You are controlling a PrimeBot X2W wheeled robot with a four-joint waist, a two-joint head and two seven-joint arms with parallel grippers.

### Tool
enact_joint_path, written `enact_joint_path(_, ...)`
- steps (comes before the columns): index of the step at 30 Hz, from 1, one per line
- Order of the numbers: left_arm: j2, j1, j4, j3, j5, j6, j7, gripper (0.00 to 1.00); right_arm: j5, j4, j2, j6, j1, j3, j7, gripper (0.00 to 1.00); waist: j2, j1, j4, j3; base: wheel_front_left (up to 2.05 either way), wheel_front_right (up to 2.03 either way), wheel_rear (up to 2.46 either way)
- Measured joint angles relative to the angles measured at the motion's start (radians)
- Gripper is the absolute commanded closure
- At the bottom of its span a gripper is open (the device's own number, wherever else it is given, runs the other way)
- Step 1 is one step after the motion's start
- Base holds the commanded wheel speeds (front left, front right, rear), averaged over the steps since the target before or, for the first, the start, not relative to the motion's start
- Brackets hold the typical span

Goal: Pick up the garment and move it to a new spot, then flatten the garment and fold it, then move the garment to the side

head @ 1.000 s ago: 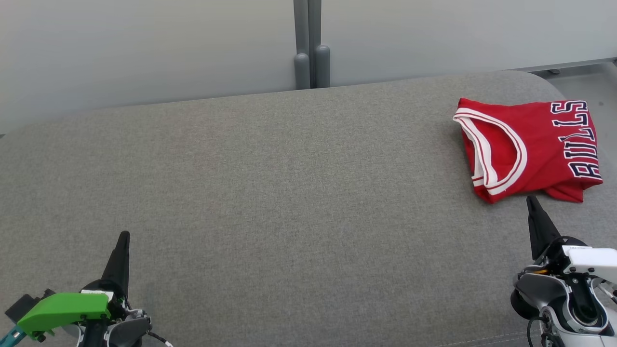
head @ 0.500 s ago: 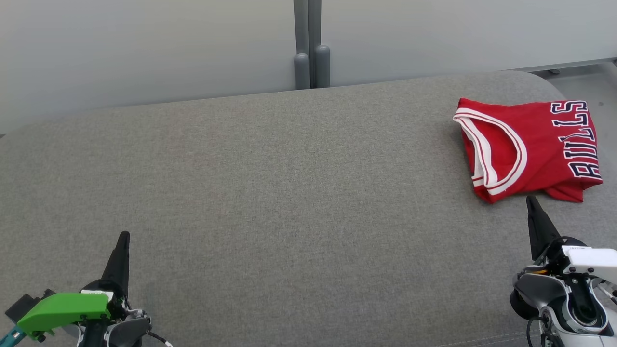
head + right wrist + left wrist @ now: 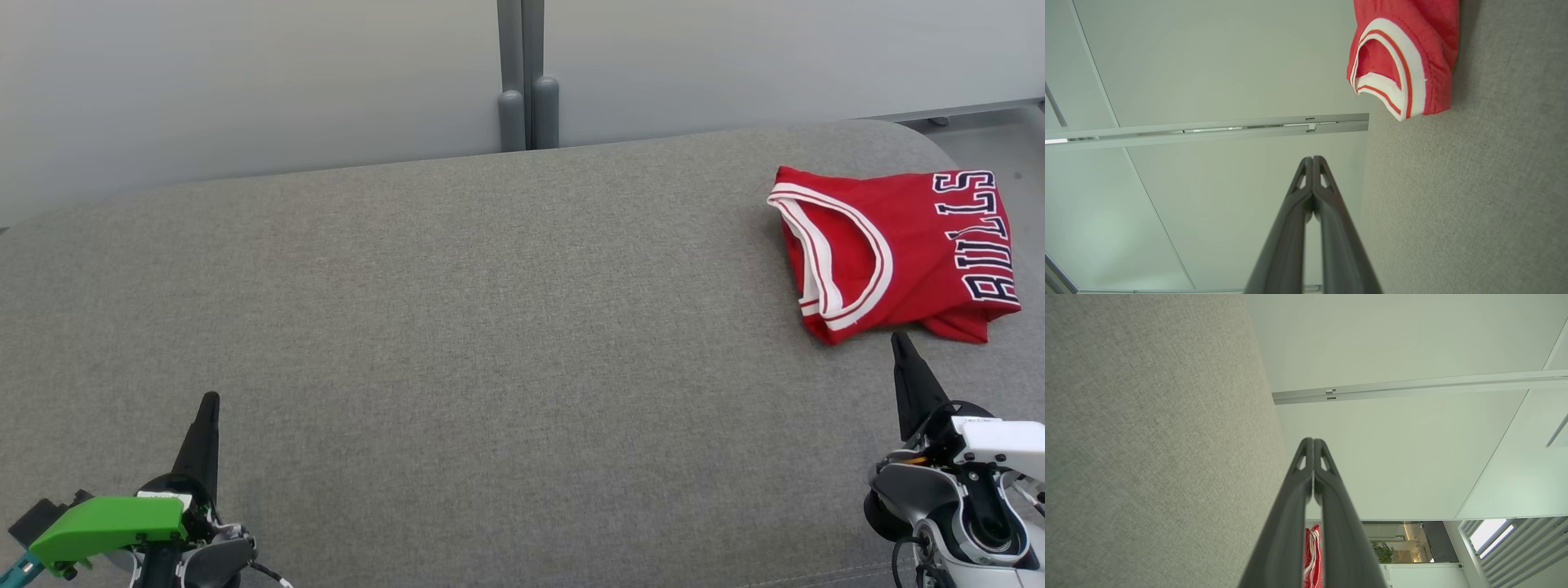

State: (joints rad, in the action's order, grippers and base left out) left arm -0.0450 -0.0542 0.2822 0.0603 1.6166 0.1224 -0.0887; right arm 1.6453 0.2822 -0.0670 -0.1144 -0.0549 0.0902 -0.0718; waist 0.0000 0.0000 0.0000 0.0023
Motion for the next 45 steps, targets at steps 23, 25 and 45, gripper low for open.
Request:
enact_joint_path(23, 0.000, 0.000, 0.000, 0.001, 0.000, 0.000, 0.000, 1.00, 0.000, 0.000, 0.000, 0.000, 0.000, 0.001, -0.001, 1.00, 0.0000, 0.0000, 0.000, 0.000, 0.00, 0.00, 0.00)
enact_joint_path(25, 0.000, 0.000, 0.000, 0.002, 0.000, 0.000, 0.000, 1.00, 0.000, 0.000, 0.001, 0.000, 0.000, 0.001, -0.001, 1.00, 0.0000, 0.0000, 0.000, 0.000, 0.00, 0.00, 0.00)
enact_joint_path(45, 0.000, 0.000, -0.001, 0.002, 0.000, 0.000, -0.008, 1.00, 0.000, -0.001, 0.001, 0.000, 0.000, 0.002, -0.004, 1.00, 0.0000, 0.0000, 0.000, 0.000, 0.00, 0.00, 0.00)
